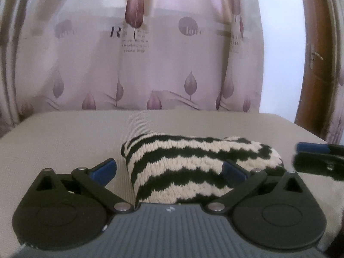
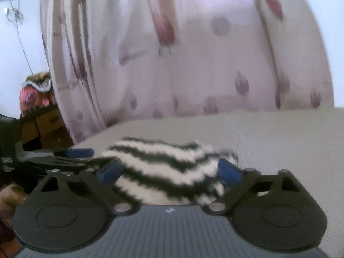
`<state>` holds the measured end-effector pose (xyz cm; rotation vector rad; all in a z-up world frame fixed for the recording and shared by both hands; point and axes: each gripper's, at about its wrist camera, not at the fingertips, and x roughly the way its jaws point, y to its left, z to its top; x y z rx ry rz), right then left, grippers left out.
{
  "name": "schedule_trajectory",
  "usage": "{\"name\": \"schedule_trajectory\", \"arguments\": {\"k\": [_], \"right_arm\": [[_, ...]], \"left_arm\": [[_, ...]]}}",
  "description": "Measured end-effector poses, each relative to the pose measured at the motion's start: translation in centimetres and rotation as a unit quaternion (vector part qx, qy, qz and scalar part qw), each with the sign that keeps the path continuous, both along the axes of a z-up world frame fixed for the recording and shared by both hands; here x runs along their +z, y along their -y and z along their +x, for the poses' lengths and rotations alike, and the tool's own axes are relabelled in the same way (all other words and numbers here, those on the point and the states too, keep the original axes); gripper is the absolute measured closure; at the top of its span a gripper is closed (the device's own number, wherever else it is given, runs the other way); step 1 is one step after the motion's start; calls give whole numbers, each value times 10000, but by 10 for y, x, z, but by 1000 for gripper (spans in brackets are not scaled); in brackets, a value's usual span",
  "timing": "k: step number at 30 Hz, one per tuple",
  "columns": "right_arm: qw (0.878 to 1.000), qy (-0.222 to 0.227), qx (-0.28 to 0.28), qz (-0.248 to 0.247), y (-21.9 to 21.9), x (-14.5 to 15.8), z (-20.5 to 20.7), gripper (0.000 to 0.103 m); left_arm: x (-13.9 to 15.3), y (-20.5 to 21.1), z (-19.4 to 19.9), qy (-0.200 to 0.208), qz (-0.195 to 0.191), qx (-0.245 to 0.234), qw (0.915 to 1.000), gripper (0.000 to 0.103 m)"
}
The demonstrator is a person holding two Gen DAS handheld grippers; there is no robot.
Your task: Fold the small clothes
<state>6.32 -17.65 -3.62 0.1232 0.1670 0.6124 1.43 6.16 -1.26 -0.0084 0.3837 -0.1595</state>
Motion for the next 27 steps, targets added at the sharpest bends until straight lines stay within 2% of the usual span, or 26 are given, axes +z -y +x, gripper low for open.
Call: {"name": "schedule_trajectory", "arguments": {"k": [2,5,14,17,21,27], "right_arm": [[9996,206,-158,73,-2,-1,-18,1],[9977,504,-431,-134,-11,-2,-39,0],[9968,474,-640,-3,-18,-1,-64,0],[9970,459,-629,-21,-19,-2,-70,0],[9962,469,-737,-51,-19,-1,-75,0],[9966,377,-738,12,-18,0,-77,0]], "left_arm": [[4,4,-4,108,33,96,9999,0],[8,11,-9,267,199,346,9988,0],[24,20,-23,569,524,682,9947,0],[30,17,-28,649,333,721,9947,0],[40,14,-35,922,196,1063,9899,0],[50,10,-37,899,39,983,9911,0]]}}
